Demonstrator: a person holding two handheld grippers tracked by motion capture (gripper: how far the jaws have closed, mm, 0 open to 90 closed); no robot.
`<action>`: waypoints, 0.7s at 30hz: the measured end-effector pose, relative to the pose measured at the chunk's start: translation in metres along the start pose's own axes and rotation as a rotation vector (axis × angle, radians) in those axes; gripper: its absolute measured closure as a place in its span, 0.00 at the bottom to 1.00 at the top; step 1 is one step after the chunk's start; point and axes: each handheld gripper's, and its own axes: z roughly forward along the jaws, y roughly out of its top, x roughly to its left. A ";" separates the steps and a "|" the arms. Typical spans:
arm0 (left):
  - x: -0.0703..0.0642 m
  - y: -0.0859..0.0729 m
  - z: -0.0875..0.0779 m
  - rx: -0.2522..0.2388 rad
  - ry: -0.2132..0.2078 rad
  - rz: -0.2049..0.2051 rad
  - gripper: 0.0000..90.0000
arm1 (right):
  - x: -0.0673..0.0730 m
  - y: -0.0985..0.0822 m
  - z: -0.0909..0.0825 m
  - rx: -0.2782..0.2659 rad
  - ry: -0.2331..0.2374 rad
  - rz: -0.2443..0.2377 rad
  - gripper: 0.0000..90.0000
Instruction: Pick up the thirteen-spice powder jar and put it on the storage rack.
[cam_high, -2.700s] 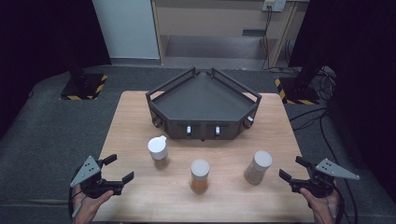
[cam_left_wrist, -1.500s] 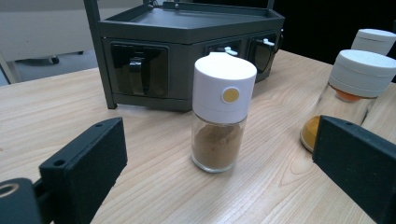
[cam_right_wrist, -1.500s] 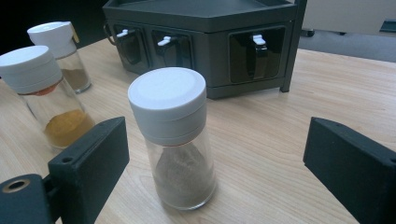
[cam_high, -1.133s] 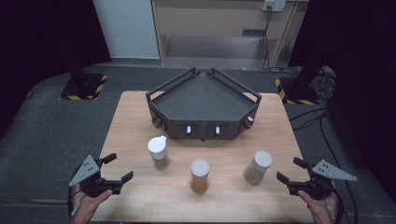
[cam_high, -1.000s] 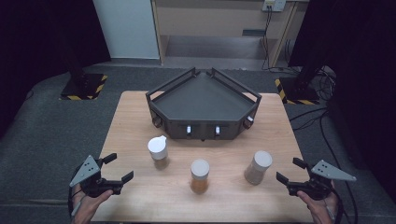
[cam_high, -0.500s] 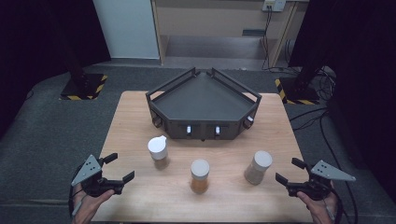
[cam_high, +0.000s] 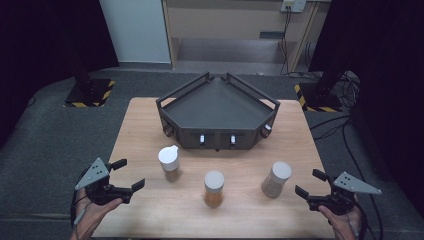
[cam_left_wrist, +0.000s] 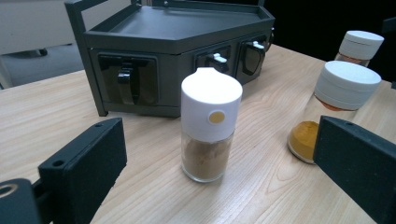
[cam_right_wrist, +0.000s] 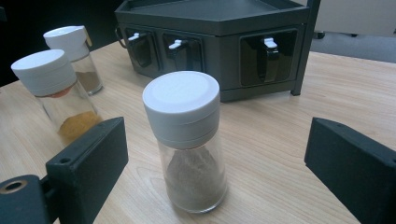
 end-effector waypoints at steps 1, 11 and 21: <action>0.000 0.003 0.000 0.005 -0.002 0.003 0.02 | 0.000 0.000 0.000 0.000 -0.001 0.002 0.07; 0.014 0.036 0.001 0.053 -0.042 0.015 0.01 | 0.000 0.000 0.000 0.000 -0.003 0.002 0.07; 0.019 0.058 0.007 0.078 -0.073 0.063 0.02 | 0.000 0.000 0.000 -0.001 0.001 0.004 0.07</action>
